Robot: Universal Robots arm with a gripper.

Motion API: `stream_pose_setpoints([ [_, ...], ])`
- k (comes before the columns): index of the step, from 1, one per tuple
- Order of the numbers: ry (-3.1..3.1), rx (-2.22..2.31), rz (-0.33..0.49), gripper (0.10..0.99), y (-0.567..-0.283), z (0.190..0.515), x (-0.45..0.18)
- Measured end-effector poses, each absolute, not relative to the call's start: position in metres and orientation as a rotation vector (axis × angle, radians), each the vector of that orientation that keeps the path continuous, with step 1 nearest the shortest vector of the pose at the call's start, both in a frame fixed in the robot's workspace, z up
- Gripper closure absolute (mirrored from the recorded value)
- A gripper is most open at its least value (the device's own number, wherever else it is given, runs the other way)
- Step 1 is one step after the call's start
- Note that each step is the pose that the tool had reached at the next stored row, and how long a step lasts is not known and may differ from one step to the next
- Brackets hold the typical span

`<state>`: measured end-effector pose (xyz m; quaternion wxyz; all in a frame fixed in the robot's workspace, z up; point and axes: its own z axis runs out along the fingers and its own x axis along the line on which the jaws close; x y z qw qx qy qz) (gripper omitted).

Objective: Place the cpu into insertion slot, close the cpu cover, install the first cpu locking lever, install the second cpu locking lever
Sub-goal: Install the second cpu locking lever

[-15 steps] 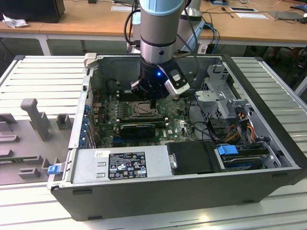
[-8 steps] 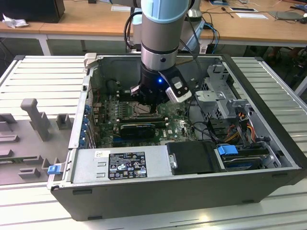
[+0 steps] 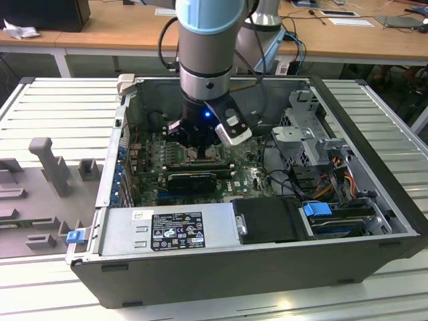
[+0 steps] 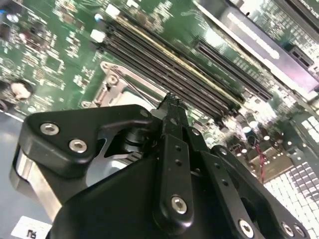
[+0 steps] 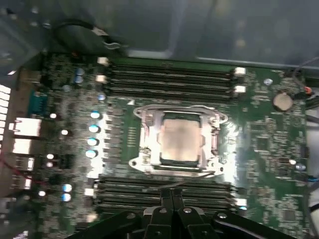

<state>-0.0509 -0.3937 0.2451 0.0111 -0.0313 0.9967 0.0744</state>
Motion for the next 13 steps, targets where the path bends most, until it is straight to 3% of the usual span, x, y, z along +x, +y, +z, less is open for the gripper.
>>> stream_pose_setpoints([
  [8, 3.109, -0.109, 0.235, 0.980, -0.388, 0.231, -0.053],
  [13, 3.104, -0.115, 0.281, 0.980, -0.389, 0.230, -0.063],
])
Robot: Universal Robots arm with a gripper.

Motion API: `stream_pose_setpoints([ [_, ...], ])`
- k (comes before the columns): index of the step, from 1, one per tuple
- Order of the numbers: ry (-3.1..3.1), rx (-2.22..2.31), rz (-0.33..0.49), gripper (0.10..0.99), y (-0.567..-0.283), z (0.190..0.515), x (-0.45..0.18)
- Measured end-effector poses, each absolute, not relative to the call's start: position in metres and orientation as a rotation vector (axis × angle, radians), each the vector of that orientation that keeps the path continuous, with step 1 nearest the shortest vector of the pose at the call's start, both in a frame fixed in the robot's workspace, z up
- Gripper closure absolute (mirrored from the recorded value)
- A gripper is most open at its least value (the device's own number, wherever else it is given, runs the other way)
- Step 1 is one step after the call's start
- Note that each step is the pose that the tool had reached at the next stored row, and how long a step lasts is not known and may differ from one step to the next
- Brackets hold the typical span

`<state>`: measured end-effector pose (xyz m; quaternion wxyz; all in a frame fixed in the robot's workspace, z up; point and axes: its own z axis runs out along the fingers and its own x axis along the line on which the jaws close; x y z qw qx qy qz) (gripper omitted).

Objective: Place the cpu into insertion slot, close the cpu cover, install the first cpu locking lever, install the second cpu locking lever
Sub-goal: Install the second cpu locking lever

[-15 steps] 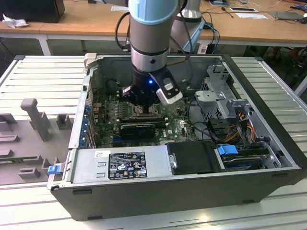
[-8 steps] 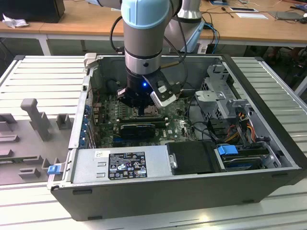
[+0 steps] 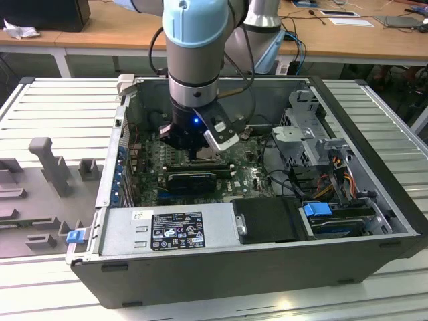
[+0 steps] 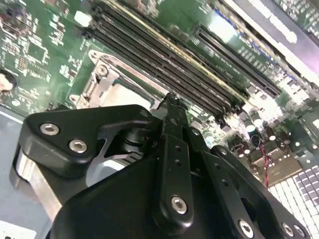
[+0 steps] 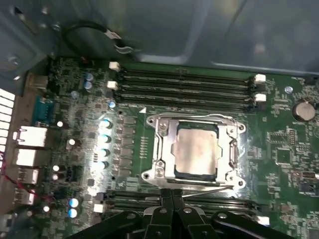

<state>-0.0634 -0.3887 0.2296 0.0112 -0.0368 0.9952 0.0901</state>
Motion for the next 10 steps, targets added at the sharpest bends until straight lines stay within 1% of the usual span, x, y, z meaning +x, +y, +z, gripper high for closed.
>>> stream_pose_setpoints([
  [4, 3.098, -0.136, 0.336, 0.980, -0.390, 0.225, -0.066],
  [7, 3.098, -0.157, 0.344, 0.980, -0.390, 0.215, -0.065],
  [10, 3.096, -0.179, 0.359, 0.980, -0.393, 0.213, -0.067],
])
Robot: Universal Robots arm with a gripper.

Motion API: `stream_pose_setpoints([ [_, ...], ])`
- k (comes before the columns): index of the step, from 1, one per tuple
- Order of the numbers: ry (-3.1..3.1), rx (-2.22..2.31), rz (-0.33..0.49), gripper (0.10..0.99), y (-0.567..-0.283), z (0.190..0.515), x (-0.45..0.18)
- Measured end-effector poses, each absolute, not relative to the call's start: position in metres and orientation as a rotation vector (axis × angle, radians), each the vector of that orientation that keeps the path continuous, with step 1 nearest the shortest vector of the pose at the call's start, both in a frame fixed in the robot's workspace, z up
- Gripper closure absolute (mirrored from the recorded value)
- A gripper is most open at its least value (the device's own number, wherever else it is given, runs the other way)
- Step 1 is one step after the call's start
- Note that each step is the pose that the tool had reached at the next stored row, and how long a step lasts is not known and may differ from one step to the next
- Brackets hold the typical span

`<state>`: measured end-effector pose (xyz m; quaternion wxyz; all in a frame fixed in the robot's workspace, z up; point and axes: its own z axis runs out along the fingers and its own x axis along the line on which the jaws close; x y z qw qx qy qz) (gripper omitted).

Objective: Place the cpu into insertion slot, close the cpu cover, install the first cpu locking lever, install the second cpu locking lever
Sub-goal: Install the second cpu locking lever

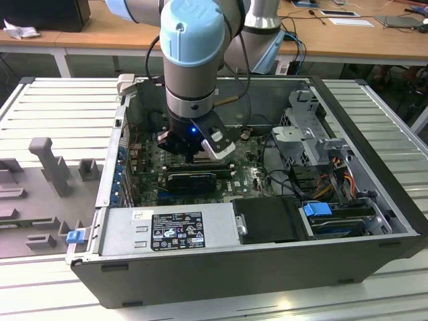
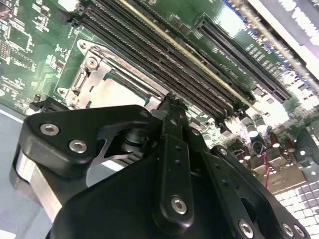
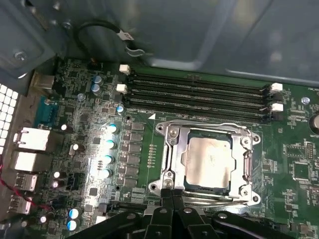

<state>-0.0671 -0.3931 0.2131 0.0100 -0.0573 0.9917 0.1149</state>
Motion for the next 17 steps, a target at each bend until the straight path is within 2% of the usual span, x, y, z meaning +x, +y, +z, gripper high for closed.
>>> stream_pose_setpoints([
  [3, 3.094, -0.180, 0.371, 0.980, -0.396, 0.213, -0.070],
  [4, 3.087, -0.181, 0.413, 0.980, -0.399, 0.213, -0.073],
  [7, 3.079, -0.181, 0.460, 0.980, -0.401, 0.212, -0.075],
  [17, 3.070, -0.176, 0.504, 0.980, -0.413, 0.208, -0.076],
])
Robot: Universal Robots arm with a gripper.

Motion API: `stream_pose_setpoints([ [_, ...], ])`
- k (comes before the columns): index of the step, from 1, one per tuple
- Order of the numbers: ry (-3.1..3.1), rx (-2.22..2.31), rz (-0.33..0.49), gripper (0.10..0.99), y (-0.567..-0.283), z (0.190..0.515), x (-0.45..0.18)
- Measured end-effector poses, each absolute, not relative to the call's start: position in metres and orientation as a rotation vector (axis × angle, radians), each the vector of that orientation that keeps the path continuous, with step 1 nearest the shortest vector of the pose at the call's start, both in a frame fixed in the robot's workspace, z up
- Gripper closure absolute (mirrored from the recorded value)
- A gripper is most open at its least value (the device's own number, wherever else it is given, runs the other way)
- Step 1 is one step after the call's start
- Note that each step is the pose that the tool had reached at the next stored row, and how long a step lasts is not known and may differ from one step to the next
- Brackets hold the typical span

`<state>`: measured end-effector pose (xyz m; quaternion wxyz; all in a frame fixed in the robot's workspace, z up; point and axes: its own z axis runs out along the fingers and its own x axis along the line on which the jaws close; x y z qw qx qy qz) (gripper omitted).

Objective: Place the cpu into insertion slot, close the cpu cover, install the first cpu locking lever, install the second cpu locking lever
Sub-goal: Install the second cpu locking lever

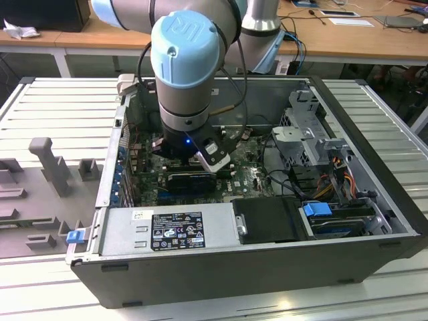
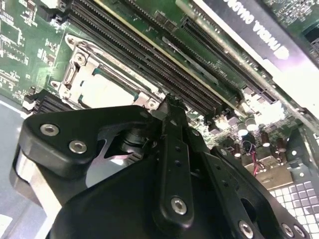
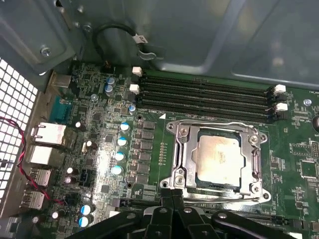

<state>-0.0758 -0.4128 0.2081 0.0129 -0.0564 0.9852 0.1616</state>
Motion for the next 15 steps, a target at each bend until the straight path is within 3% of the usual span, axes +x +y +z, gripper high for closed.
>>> stream_pose_setpoints([
  [9, 3.060, -0.175, 0.552, 0.980, -0.413, 0.198, -0.077],
  [15, 3.042, -0.174, 0.628, 0.980, -0.413, 0.190, -0.078],
])
